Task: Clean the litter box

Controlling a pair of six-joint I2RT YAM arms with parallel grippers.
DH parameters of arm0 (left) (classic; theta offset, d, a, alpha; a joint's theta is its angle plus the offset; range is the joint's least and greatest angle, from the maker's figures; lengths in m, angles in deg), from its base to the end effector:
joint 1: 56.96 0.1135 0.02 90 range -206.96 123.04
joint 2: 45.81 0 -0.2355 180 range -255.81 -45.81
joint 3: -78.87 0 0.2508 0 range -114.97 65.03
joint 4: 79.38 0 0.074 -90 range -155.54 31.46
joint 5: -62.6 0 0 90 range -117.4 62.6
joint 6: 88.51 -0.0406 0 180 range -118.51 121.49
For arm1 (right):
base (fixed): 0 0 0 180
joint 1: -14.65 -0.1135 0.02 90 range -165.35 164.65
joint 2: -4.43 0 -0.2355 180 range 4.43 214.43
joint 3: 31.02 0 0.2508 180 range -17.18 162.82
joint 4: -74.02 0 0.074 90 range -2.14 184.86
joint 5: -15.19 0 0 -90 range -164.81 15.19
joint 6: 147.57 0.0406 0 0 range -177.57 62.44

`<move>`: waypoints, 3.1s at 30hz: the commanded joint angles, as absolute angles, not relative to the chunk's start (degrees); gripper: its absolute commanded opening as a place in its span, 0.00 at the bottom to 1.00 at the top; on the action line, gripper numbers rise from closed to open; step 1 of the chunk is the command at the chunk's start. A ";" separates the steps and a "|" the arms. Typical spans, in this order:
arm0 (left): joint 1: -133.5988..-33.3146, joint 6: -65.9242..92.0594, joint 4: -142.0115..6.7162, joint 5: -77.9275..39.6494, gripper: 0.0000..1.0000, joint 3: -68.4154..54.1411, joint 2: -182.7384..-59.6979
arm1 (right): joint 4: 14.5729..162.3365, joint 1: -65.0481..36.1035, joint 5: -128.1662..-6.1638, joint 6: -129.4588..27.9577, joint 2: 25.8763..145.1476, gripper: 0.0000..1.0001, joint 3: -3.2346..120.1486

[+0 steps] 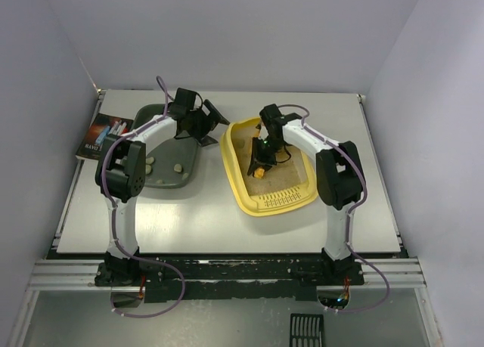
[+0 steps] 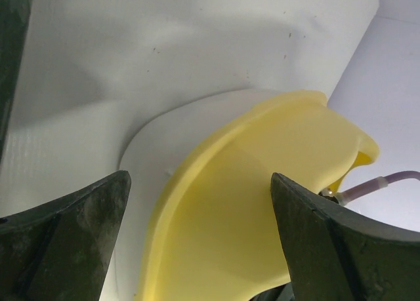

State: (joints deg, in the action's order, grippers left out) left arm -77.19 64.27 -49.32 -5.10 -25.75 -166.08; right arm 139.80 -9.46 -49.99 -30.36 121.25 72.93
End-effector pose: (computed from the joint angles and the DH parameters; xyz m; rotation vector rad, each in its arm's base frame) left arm 0.4245 -0.1729 0.1694 -0.7487 2.4973 -1.0845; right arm 0.3514 0.1759 0.1591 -0.0158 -3.0431 -0.7344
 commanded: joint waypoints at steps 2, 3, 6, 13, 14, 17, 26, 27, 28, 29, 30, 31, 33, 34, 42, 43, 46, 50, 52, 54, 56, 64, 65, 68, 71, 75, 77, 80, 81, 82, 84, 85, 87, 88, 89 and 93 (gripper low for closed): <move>-78.70 66.50 -47.50 -2.61 0.99 -25.80 -163.32 | 132.56 -11.19 -41.23 -28.17 122.67 0.00 66.78; -78.79 66.80 -47.46 -2.74 1.00 -25.84 -163.34 | 130.93 -11.23 -39.96 -27.36 122.26 0.00 65.46; -79.24 67.63 -47.93 -3.03 1.00 -25.83 -163.30 | 124.71 -11.27 -35.92 -24.68 120.52 0.00 61.16; -79.90 67.49 -47.98 -3.97 1.00 -26.90 -164.08 | 118.57 -11.27 -29.35 -22.84 117.99 0.00 55.76; -79.92 67.30 -47.90 -4.09 1.00 -27.17 -164.24 | 117.97 -11.27 -27.83 -22.91 118.11 0.00 55.50; -79.92 67.06 -47.98 -4.32 1.00 -27.98 -164.54 | 117.61 -11.27 -24.15 -24.24 118.94 0.00 55.69; -80.16 66.57 -48.07 -4.20 1.00 -29.45 -165.30 | 103.70 -10.86 -18.90 -23.00 119.24 0.00 48.27; -80.16 66.51 -48.01 -4.23 1.00 -29.45 -165.26 | 100.86 -10.76 -18.64 -21.66 119.02 0.00 46.73; -80.17 66.46 -48.00 -4.28 0.99 -29.41 -165.21 | 98.67 -10.67 -18.40 -20.49 118.76 0.00 45.26; -80.16 66.39 -47.98 -4.47 1.00 -29.37 -165.18 | 97.25 -10.58 -18.45 -19.58 118.66 0.00 44.50; -80.16 66.15 -47.98 -4.63 1.00 -29.32 -165.17 | 96.76 -10.49 -19.02 -19.21 118.31 0.00 44.01; -80.17 65.97 -47.92 -4.83 1.00 -29.28 -165.17 | 97.15 -10.34 -20.28 -19.41 117.72 0.00 43.76; -80.18 65.49 -48.00 -5.19 1.00 -29.18 -165.13 | 98.59 -10.12 -23.82 -20.70 114.43 0.00 43.33; -80.16 65.09 -47.94 -5.50 1.00 -29.23 -165.13 | 98.81 -9.88 -25.22 -21.12 112.81 0.00 42.85; -78.80 59.60 -46.42 -7.14 0.99 -33.35 -165.30 | 92.13 -5.39 -24.54 -16.83 103.72 0.00 34.85; -78.46 59.32 -46.65 -7.09 0.99 -33.32 -165.07 | 92.00 -5.20 -24.72 -16.71 102.74 0.00 34.56; -77.36 58.96 -46.87 -6.91 1.00 -32.44 -164.29 | 92.57 -4.74 -25.07 -17.15 100.23 0.00 34.23; -76.15 57.38 -47.32 -7.67 1.00 -30.08 -162.91 | 91.12 -3.48 -24.77 -16.42 97.33 0.00 31.71; -75.59 55.25 -46.30 -8.24 0.99 -29.73 -162.35 | 89.73 -2.73 -24.26 -15.69 95.54 0.00 29.99; -74.92 51.51 -44.20 -8.78 1.00 -30.46 -161.94 | 88.73 -1.93 -24.03 -15.17 93.29 0.00 28.20; -74.49 45.61 -40.39 -9.42 1.00 -32.88 -161.68 | 87.63 -1.03 -23.77 -14.61 90.53 0.00 26.10; -72.85 28.29 -27.21 -22.36 0.99 -32.01 -152.15 | 64.66 0.21 -20.61 -3.21 77.34 0.00 10.48; -72.01 27.34 -27.89 -22.53 0.99 -29.19 -149.75 | 59.03 0.13 -20.50 -0.18 75.81 0.00 7.41; -67.37 25.03 -28.76 -21.24 0.99 -21.58 -143.27 | 43.44 0.13 -21.68 7.27 71.92 0.00 -0.09; -63.71 21.08 -25.82 -19.32 0.99 -16.37 -137.99 | 34.06 0.14 -22.60 10.61 70.39 0.00 -4.85; -62.46 15.78 -20.46 -20.97 0.99 -11.51 -131.22 | 21.26 0.15 -21.29 14.72 73.03 0.00 -8.22; -62.33 13.82 -18.07 -22.40 1.00 -9.26 -128.72 | 7.10 0.15 -21.23 19.40 76.79 0.00 -10.17; -61.77 12.71 -14.84 -24.94 1.00 -7.02 -125.69 | -5.58 0.11 -21.19 24.40 82.90 0.00 -10.92; -61.59 12.46 -14.04 -25.37 1.00 -6.66 -124.83 | -10.37 0.13 -21.24 25.96 85.28 0.00 -10.93; -61.54 12.23 -13.17 -25.84 1.00 -6.53 -123.88 | -14.99 0.09 -21.23 27.59 88.10 0.00 -10.83; -61.53 12.10 -11.43 -27.12 1.00 -6.63 -122.31 | -16.60 -0.55 -20.07 28.36 91.93 0.00 -8.99; -61.53 11.96 -10.64 -27.52 1.00 -6.79 -121.53 | -16.64 -1.16 -19.89 27.33 92.49 0.00 -8.40; -61.50 12.13 -10.36 -28.88 1.00 -6.60 -119.92 | -16.58 -1.64 -20.85 25.73 92.19 0.00 -7.94; -61.45 12.30 -10.66 -29.40 1.00 -6.16 -118.98 | -16.43 -1.69 -21.07 25.45 92.27 0.00 -7.74; -61.40 12.19 -11.43 -29.65 1.00 -5.48 -117.97 | -16.35 -1.69 -20.88 25.49 92.70 0.00 -7.31; -59.82 11.34 -15.41 -28.55 1.00 -0.20 -113.09 | -16.33 -1.69 -20.36 25.84 94.96 0.00 -6.91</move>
State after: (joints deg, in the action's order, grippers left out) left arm -61.36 12.80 -13.05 -27.39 -4.29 -116.95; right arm 0.20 -1.44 -21.16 25.92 93.07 -7.81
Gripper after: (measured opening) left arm 1.000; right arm 0.177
